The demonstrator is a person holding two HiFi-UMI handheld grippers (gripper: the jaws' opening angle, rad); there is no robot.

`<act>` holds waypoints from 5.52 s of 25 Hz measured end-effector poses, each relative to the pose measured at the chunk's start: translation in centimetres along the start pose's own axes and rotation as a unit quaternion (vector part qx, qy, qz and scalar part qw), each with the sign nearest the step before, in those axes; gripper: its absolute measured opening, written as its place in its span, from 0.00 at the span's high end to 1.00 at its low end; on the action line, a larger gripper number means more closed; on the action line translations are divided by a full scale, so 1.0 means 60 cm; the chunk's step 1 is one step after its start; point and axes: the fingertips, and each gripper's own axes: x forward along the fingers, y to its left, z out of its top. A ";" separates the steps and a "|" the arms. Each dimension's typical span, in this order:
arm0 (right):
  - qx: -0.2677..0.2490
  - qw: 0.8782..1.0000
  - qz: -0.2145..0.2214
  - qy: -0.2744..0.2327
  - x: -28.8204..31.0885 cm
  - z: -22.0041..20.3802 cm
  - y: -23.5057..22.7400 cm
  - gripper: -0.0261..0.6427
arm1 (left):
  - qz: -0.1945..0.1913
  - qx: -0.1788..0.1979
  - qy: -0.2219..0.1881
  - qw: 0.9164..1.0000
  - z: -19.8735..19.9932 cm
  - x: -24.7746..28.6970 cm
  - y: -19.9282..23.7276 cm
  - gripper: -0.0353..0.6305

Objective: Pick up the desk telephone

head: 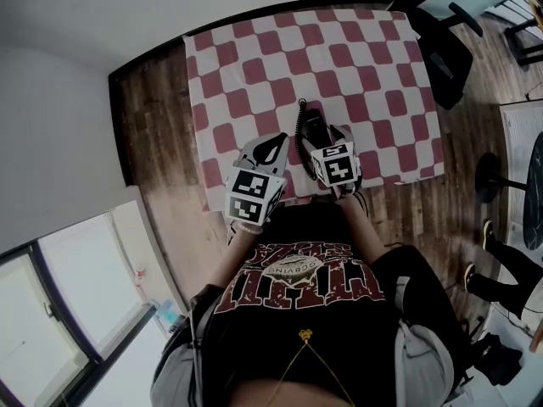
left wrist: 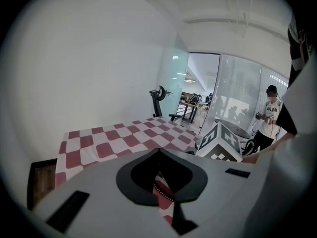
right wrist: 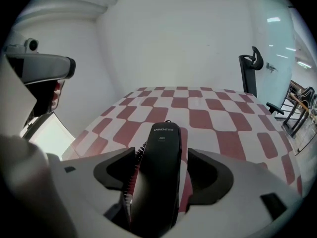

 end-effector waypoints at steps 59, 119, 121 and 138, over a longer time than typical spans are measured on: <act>0.010 0.997 0.012 0.069 -0.018 -0.047 -0.014 0.53 | -0.025 0.007 -0.003 1.000 -0.024 0.017 -0.021 0.94; -0.053 0.995 0.081 -0.008 -0.320 0.113 0.078 0.53 | -0.064 0.013 0.055 0.996 -0.077 0.093 -0.077 0.94; -0.054 0.995 0.081 -0.007 -0.320 0.113 0.078 0.53 | -0.064 0.014 0.057 0.996 -0.078 0.094 -0.078 0.94; -0.062 0.994 0.088 -0.007 -0.321 0.118 0.074 0.53 | -0.064 0.013 0.062 0.996 -0.081 0.105 -0.079 0.94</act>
